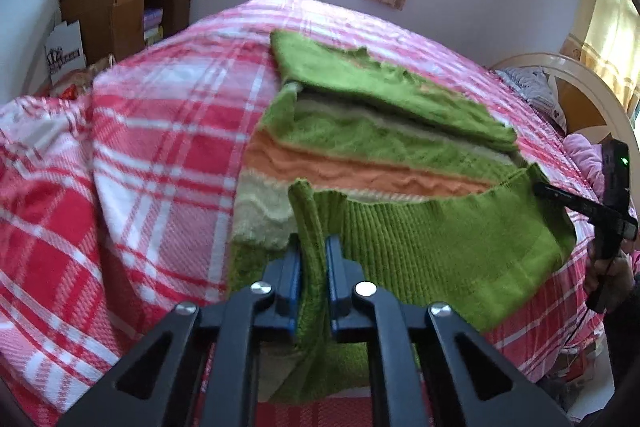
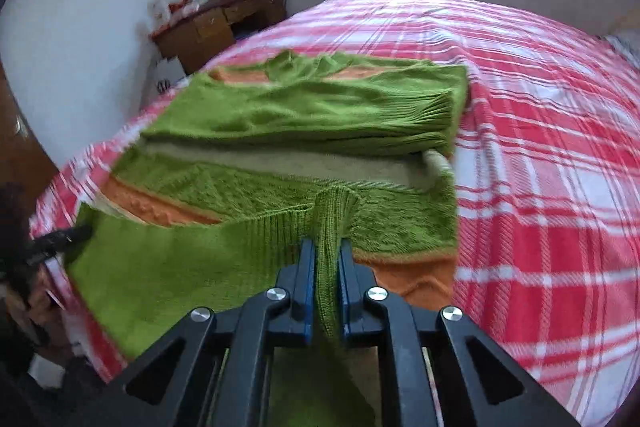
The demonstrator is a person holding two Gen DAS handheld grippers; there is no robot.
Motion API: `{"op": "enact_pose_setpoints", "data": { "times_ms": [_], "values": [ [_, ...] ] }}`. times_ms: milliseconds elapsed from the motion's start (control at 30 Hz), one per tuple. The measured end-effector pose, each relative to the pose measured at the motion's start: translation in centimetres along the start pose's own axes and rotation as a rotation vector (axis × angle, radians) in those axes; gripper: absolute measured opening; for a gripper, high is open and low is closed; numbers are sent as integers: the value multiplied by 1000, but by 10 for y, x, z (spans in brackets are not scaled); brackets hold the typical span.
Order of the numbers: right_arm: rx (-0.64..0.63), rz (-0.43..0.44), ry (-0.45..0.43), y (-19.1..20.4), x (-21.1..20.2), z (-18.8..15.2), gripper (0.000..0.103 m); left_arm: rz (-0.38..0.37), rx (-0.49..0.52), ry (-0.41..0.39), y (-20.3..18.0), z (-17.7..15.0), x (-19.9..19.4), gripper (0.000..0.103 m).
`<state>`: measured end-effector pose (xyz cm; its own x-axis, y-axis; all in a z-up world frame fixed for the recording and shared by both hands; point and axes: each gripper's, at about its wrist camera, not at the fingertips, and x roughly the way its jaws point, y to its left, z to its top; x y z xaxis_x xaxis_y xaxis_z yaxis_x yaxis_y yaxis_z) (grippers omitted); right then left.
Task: Fold small clothes
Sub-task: 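Lift the hem with both tools and fold it toward the collar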
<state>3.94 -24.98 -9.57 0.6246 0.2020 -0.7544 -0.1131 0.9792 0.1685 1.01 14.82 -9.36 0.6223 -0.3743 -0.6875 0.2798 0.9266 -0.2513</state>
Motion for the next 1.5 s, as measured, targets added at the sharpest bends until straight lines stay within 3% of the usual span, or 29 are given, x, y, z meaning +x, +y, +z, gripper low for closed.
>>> {"op": "enact_pose_setpoints", "data": {
  "times_ms": [233,533,1500],
  "values": [
    [61,-28,-165,8,-61,6,7,2,-3,-70,-10,29,-12,11],
    [48,-118,-272,17,-75,36,7,36,-33,-106,-11,82,3,11],
    [36,-330,-265,-23,22,148,6,86,-72,-76,-7,197,108,9]
  ]
}}
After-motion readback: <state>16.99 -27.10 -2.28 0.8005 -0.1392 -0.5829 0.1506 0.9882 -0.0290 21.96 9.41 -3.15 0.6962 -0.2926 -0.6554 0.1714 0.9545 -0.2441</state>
